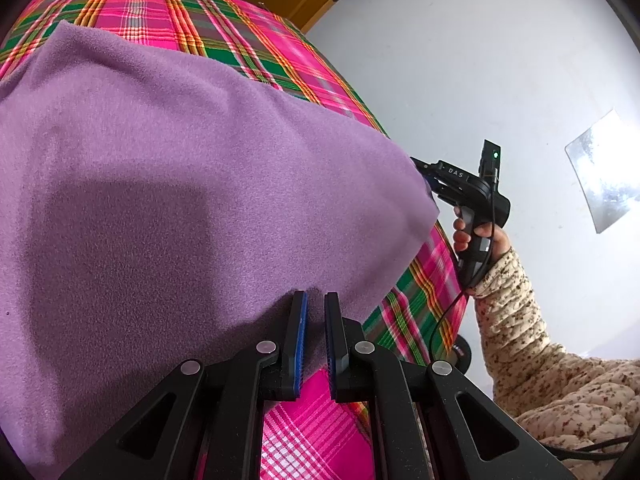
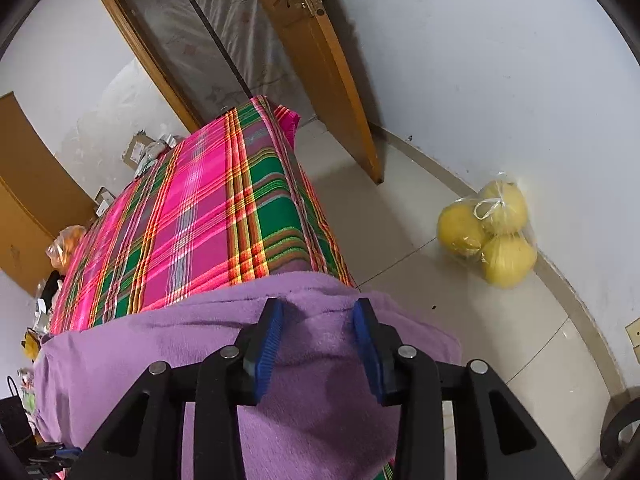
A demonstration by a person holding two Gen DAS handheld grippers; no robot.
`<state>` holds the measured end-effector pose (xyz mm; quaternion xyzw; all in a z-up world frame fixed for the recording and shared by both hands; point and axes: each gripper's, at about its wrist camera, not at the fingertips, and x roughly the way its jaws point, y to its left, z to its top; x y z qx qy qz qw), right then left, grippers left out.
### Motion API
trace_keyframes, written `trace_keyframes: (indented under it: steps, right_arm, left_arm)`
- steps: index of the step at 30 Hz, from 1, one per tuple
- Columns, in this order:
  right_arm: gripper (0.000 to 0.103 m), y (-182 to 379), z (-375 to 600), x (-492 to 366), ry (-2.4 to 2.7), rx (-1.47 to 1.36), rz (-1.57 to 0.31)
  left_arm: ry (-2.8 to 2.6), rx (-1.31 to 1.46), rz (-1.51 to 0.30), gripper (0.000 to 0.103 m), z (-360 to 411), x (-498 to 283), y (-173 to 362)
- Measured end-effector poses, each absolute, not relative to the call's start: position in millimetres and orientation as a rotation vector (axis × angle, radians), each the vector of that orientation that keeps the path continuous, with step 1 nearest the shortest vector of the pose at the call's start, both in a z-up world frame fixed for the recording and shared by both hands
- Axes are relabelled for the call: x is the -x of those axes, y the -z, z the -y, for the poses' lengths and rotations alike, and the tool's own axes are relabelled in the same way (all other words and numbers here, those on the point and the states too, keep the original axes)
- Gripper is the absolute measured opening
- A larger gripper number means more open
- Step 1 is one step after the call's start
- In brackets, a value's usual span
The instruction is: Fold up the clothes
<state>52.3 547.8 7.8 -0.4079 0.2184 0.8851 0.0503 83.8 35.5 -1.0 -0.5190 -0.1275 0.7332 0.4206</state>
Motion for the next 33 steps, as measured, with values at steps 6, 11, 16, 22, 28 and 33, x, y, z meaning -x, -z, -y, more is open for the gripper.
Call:
trace_keyframes:
  steps: [6,11,16,22,28,33]
  right_arm:
    - [0.013,-20.2,-530.4,-51.4,-2.684,1.195,-0.437]
    - [0.009,-32.1,-526.6,-51.9,-2.669,1.104,-0.332]
    - [0.009,-39.0,-529.0,-44.3,-2.657,1.061,-0.326]
    - [0.014,-23.4,-532.5,-30.3,-2.553,1.191,-0.341]
    - [0.027,-25.6,-552.6,-47.9,-2.502,1.190,-0.503]
    - [0.027,-20.2,-549.9,-70.7,-2.595,1.137,-0.654]
  left_arm:
    - [-1.835,1.299,0.319,0.008,-31.3,-85.8,2.9]
    - [-1.837,1.297,0.318,0.008,-30.0,-87.3,3.7]
    - [-1.841,1.296,0.323,0.008,-28.8,-89.5,4.4]
    - [-1.842,1.295,0.325,0.008,-28.4,-91.1,4.6]
    - [-1.842,1.294,0.331,0.008,-28.8,-90.9,4.7]
    - [-1.845,1.294,0.321,0.008,-26.8,-94.4,5.5]
